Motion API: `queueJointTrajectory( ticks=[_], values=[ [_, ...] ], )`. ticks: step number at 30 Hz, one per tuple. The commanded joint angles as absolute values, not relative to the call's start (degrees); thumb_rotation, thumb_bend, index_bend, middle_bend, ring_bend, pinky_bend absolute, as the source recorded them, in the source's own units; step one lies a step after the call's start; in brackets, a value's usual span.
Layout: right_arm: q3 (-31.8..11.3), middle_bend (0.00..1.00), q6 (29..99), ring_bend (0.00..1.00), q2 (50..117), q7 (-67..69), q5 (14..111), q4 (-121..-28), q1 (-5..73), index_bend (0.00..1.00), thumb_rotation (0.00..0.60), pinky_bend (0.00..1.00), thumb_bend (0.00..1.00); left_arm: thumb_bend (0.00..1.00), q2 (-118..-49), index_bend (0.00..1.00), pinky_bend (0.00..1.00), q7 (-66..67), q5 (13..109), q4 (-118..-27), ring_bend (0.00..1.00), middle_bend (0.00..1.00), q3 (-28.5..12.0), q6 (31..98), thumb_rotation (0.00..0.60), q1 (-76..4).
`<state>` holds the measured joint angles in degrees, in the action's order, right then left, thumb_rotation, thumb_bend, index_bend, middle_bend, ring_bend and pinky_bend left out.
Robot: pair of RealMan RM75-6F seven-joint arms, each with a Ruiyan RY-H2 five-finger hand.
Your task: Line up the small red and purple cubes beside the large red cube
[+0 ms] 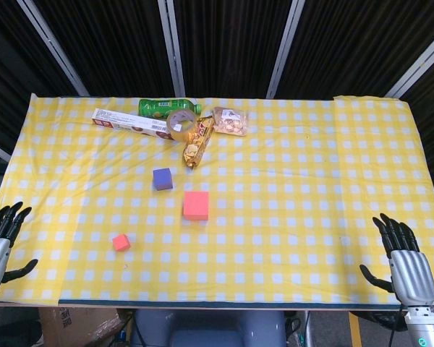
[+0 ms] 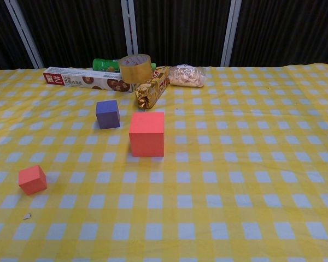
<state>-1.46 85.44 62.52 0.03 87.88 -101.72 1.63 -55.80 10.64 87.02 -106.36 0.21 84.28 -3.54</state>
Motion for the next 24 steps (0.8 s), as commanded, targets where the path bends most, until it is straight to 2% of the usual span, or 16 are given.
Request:
queueJointTrajectory(
  ticks=[1, 10, 16, 21, 24],
  values=[
    [-1.45, 0.0, 85.43, 0.0, 62.52, 0.06, 87.88, -101.69, 1.63, 0.0, 0.6, 0.0, 0.31, 0.22, -55.79, 0.0, 0.0, 10.72, 86.96, -106.39, 0.0, 0.0, 0.2, 84.25, 0.6, -3.56],
    [-1.33, 0.0, 85.87, 0.0, 62.43, 0.44, 88.16, -101.72, 1.38, 0.0, 0.6, 0.0, 0.31, 0.22, -55.88, 0.0, 0.0, 10.89, 87.13, -106.43, 0.0, 0.0, 0.24, 84.22, 0.6, -3.61],
    [-1.23, 0.0, 85.43, 0.0, 62.26, 1.05, 87.77, -102.01, 1.39, 0.0, 0.6, 0.0, 0.31, 0.22, -56.21, 0.0, 0.0, 10.31, 85.29, -107.62, 0.0, 0.0, -1.3, 82.63, 0.6, -5.12],
    [-1.39, 0.0, 85.01, 0.0, 61.97, 2.04, 86.98, -102.62, 1.42, 0.0, 0.6, 0.0, 0.31, 0.22, -55.24, 0.0, 0.0, 11.14, 78.79, -111.88, 0.0, 0.0, -5.07, 77.02, 0.6, -9.49],
    [-1.34, 0.0, 84.31, 0.0, 61.77, 2.49, 86.65, -102.86, 1.64, 0.0, 0.6, 0.0, 0.31, 0.22, -55.97, 0.0, 0.0, 15.37, 71.99, -113.29, 0.0, 0.0, -9.29, 72.53, 0.6, -14.45]
  ],
)
